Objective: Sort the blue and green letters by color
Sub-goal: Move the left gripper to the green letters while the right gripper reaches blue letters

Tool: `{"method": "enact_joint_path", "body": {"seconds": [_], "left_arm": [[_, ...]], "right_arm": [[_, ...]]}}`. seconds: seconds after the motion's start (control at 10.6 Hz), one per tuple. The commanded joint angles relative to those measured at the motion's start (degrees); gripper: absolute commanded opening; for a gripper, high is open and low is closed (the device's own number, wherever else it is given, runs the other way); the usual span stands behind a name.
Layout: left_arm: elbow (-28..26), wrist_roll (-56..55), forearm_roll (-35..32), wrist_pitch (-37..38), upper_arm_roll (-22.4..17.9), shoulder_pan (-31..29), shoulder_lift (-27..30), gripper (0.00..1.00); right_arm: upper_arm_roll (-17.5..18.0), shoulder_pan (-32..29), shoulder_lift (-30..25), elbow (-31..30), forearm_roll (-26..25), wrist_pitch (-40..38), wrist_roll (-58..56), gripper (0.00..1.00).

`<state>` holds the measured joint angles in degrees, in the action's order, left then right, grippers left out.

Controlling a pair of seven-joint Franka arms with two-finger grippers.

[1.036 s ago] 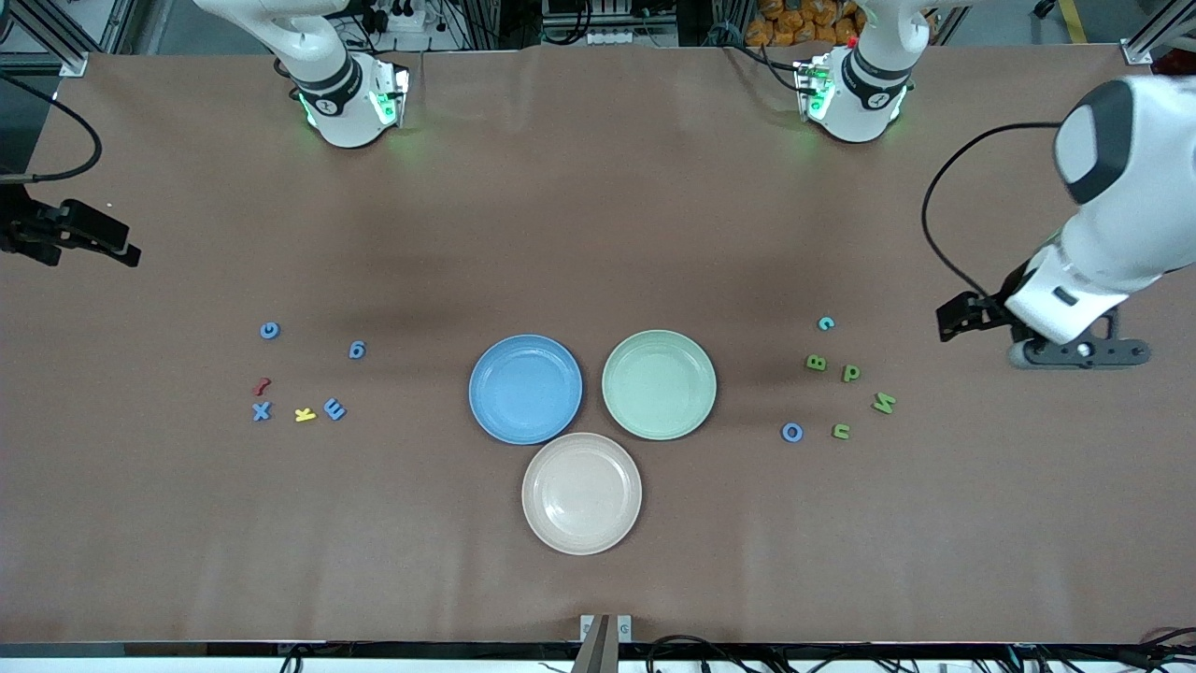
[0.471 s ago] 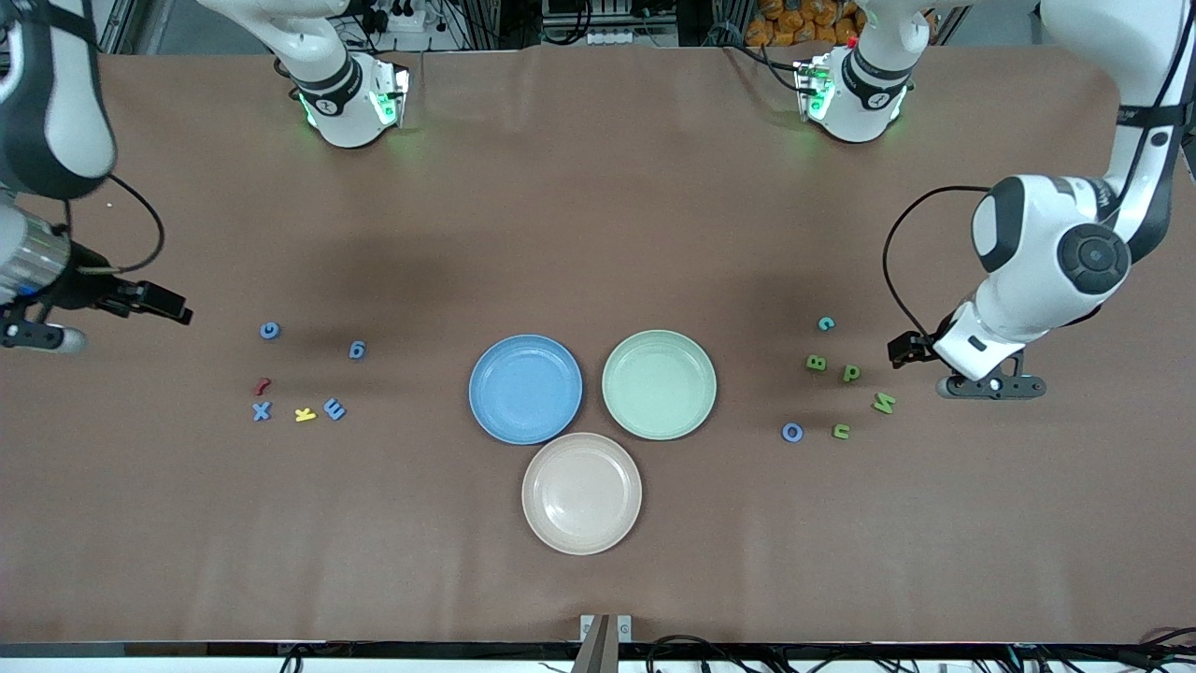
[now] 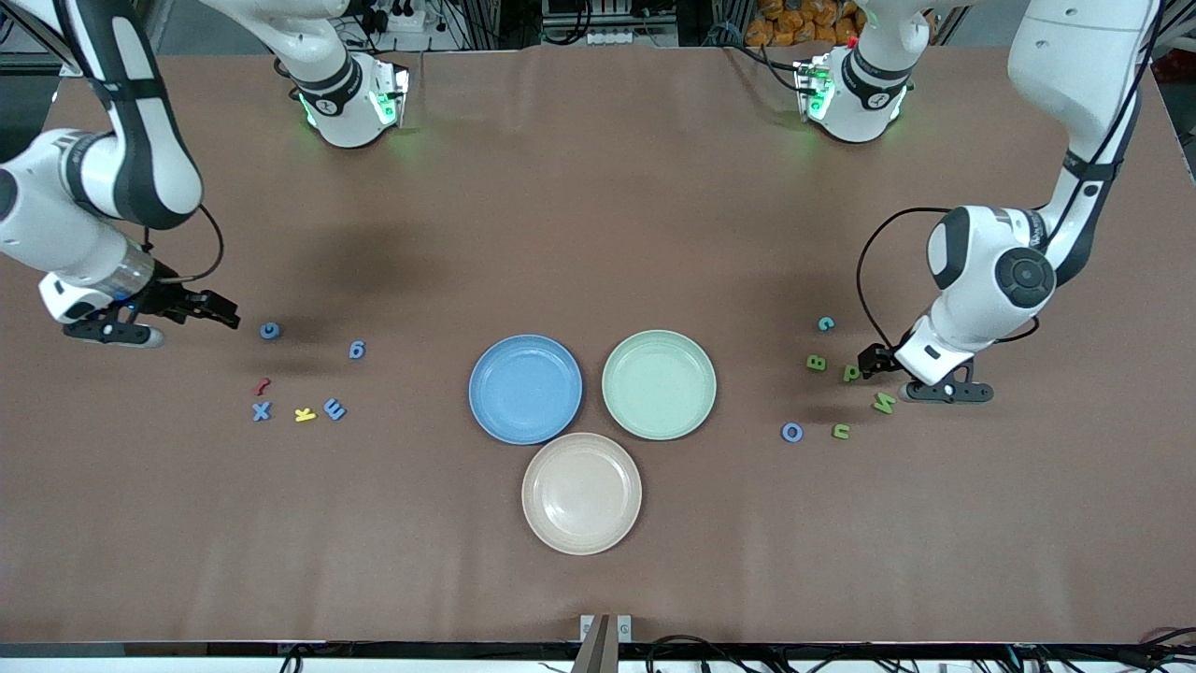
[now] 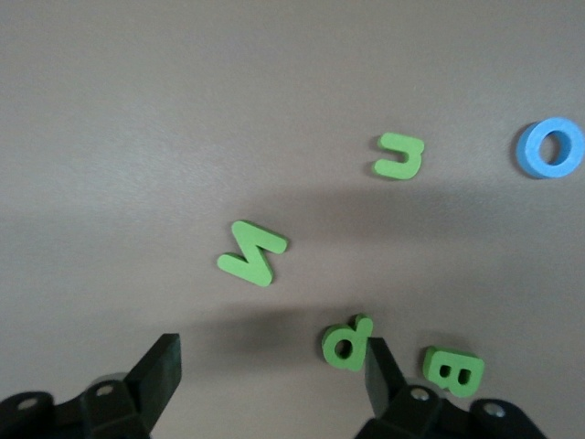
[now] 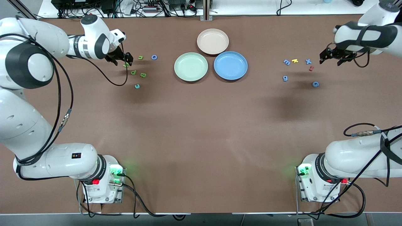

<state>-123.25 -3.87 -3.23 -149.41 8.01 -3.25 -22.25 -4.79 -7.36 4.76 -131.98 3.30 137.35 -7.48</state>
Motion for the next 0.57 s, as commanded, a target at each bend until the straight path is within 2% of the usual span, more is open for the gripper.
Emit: {"method": "enact_joint_path", "body": {"seconds": [0.0, 0.09, 0.28, 0.47], "left_arm": [[-1.3, 0.5, -1.1, -4.6, 0.4, 0.3, -2.3, 0.84], [-1.3, 0.5, -1.1, -4.6, 0.5, 1.2, -2.5, 0.79], [-1.3, -0.3, -1.0, -4.9, 0.5, 2.5, -3.6, 0.78], [-1.3, -0.4, -1.1, -6.1, 0.4, 2.7, -4.6, 0.73]], "right_arm": [[0.6, -0.5, 6.0, -4.6, 0.4, 12.9, -3.0, 1.00], [0.6, -0.5, 7.5, -5.7, 0.4, 16.1, -3.3, 1.00], [0.6, -0.6, 10.4, -7.9, 0.3, 22.0, -3.5, 1.00], [0.7, -0.9, 11.9, -8.9, 0.3, 23.7, -3.6, 1.00]]}}
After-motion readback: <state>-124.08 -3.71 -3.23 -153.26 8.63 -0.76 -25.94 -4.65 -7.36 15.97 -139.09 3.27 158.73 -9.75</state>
